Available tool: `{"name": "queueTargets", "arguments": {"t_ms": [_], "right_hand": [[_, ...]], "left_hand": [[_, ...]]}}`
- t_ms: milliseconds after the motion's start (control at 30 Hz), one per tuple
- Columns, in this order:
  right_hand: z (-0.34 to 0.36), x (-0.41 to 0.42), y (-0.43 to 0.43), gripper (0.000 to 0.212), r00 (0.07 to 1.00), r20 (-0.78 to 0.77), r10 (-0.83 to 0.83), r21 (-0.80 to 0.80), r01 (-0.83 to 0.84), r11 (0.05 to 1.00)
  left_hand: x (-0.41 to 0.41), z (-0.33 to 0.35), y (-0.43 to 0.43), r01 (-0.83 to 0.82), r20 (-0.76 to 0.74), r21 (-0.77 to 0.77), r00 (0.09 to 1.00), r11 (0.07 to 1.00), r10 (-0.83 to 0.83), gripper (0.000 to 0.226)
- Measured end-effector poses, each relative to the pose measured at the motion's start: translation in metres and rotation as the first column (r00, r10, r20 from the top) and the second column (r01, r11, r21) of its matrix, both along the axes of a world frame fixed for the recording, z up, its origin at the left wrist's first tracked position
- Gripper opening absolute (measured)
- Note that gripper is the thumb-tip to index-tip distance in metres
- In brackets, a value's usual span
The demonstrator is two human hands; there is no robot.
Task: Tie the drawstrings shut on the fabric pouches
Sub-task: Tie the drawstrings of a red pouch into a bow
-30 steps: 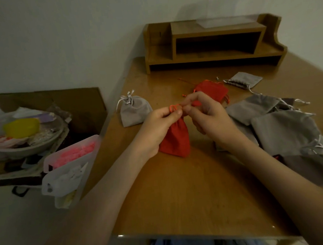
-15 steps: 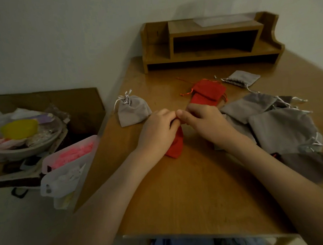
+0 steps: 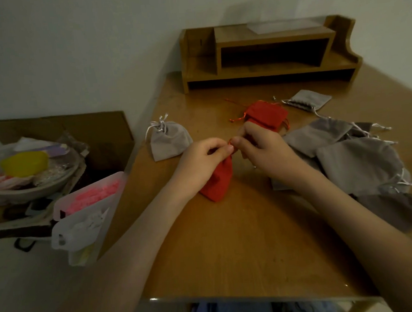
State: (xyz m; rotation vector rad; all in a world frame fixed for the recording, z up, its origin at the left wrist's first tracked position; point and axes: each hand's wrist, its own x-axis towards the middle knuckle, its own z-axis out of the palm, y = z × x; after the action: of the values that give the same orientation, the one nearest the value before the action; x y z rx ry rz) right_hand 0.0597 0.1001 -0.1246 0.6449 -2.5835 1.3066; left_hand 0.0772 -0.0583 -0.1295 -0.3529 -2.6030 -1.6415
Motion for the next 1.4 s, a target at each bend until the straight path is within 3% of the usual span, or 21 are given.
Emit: {"name": "queueTargets", "arguments": {"t_ms": [100, 333, 467, 633, 833, 900, 1000, 1067, 1167, 1267, 1400], "right_hand": [[0.0, -0.001, 0.0, 0.002, 0.997, 0.039, 0.061, -0.087, -0.057, 0.995], [0.002, -0.003, 0.003, 0.018, 0.985, 0.025, 0.169, -0.05, -0.167, 0.985], [0.004, -0.003, 0.006, 0.017, 0.983, 0.013, 0.182, -0.052, -0.181, 0.982], [0.004, -0.003, 0.005, 0.015, 0.989, 0.006, 0.144, -0.052, -0.144, 0.988], [0.002, -0.001, 0.004, 0.013, 0.994, -0.028, 0.11, 0.04, -0.109, 0.993], [0.002, -0.001, 0.003, 0.009, 0.995, -0.065, 0.08, -0.002, -0.08, 0.997], [0.005, -0.003, 0.005, 0.02, 0.993, -0.101, -0.062, -0.106, 0.051, 0.993], [0.006, -0.005, 0.009, 0.017, 0.987, -0.131, -0.098, -0.057, 0.092, 0.994], [0.002, -0.005, 0.01, 0.019, 0.989, -0.14, -0.051, 0.156, 0.072, 0.985], [0.001, -0.007, 0.012, 0.023, 0.995, -0.102, -0.013, 0.358, 0.049, 0.933], [0.003, -0.008, 0.013, 0.02, 0.997, -0.044, -0.064, 0.355, 0.076, 0.932]], "left_hand": [[0.0, 0.001, 0.001, -0.018, 0.011, 0.005, 1.0, 1.0, 0.018, 0.013], [0.0, -0.001, 0.0, -0.01, 0.02, -0.001, 1.0, 1.0, 0.01, 0.02], [0.0, 0.0, -0.001, 0.023, 0.068, 0.038, 0.997, 0.999, -0.025, 0.021], [0.001, 0.004, -0.002, 0.045, 0.08, 0.074, 0.996, 0.996, -0.05, 0.016], [0.001, 0.003, -0.001, 0.106, 0.107, 0.013, 0.989, 0.994, -0.106, 0.011], [0.001, 0.002, -0.001, 0.08, 0.081, 0.024, 0.993, 0.996, -0.082, 0.015], [-0.001, 0.001, -0.002, -0.008, 0.028, 0.108, 1.0, 0.994, 0.005, 0.018], [-0.002, 0.001, -0.001, -0.075, 0.042, 0.233, 0.997, 0.97, 0.067, 0.023], [-0.005, 0.0, -0.002, -0.144, 0.06, 0.303, 0.989, 0.942, 0.132, 0.023], [-0.007, -0.003, -0.003, -0.183, 0.029, 0.276, 0.983, 0.944, 0.182, 0.021], [-0.007, -0.005, -0.002, -0.236, -0.074, 0.116, 0.967, 0.965, 0.245, 0.021]]}}
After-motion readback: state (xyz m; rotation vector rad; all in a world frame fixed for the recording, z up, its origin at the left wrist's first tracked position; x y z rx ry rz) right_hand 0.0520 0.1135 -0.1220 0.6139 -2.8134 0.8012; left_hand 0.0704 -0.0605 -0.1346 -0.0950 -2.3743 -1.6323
